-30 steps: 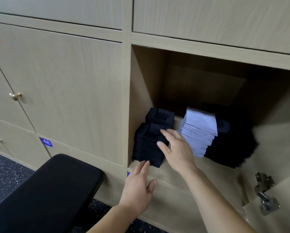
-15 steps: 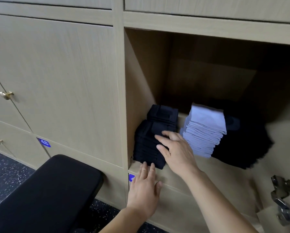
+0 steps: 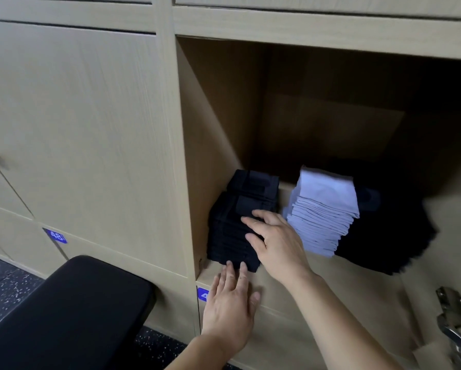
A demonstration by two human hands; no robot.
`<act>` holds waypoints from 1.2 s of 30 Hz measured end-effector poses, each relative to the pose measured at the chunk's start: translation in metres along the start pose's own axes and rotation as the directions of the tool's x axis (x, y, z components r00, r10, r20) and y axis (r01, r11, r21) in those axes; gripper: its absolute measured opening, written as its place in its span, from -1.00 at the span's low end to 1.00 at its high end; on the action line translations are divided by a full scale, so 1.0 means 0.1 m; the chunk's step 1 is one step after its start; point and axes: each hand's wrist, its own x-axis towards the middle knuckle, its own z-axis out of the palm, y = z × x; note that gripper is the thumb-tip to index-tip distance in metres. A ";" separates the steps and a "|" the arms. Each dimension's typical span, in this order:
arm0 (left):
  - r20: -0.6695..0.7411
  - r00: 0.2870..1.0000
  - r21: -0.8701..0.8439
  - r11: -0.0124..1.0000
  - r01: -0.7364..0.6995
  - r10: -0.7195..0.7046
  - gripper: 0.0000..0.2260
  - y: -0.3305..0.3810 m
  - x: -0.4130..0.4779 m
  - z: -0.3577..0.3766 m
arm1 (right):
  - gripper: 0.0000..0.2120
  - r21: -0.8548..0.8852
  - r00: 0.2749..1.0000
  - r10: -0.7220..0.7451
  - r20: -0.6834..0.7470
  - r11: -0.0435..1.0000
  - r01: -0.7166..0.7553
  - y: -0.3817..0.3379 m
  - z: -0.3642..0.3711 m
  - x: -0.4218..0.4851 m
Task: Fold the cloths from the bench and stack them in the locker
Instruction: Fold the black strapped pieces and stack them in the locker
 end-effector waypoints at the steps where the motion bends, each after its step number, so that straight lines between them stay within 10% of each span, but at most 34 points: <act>1: -0.001 1.000 0.000 1.000 -0.003 0.003 0.04 0.00 0.01 -0.01 | -0.61 0.001 1.000 0.003 0.000 1.000 -0.003 0.01 0.01 0.02; 25: -0.013 1.000 -0.013 1.000 -0.003 0.003 -0.44 -0.04 -0.15 -0.40 | -0.51 -0.022 0.997 0.073 0.035 0.997 -0.072 -0.08 -0.10 0.07; 36: -0.302 0.945 0.026 0.990 0.136 -0.122 -0.46 -0.23 -1.37 -1.59 | -0.46 -0.029 0.997 -0.021 0.071 0.999 0.023 -1.18 -0.72 -0.53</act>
